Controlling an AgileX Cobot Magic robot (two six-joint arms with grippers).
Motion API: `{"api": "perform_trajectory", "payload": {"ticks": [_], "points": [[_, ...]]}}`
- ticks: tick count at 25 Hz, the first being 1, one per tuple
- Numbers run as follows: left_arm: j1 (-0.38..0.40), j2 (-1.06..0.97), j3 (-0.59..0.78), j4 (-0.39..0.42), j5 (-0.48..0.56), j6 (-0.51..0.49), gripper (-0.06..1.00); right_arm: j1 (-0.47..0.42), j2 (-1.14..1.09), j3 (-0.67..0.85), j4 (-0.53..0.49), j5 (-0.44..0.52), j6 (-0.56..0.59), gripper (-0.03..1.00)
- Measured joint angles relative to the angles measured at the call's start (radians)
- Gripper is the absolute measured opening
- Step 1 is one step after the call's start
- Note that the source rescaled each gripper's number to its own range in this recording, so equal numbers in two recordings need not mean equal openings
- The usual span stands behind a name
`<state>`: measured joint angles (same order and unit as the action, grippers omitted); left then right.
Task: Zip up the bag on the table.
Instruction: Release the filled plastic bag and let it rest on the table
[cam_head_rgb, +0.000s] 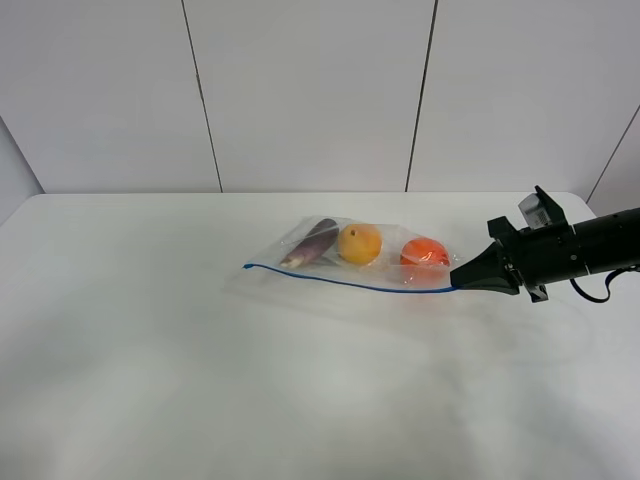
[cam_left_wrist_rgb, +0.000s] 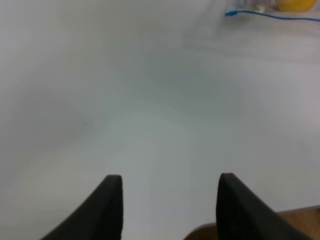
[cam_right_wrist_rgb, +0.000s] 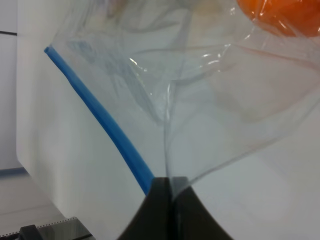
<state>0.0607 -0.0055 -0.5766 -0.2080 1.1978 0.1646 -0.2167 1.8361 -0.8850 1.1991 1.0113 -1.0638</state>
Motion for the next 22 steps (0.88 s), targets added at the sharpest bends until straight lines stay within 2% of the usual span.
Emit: {"api": "perform_trajectory", "payload": {"ticks": [16,22], "points": [[0.000,0.000,0.014,-0.003,-0.016,-0.006,1.00,0.000,0.000,0.000,-0.005,-0.026,0.000,0.00],[0.000,0.000,0.014,-0.003,-0.016,-0.008,1.00,0.000,0.000,0.000,0.005,-0.053,-0.002,0.11]]}}
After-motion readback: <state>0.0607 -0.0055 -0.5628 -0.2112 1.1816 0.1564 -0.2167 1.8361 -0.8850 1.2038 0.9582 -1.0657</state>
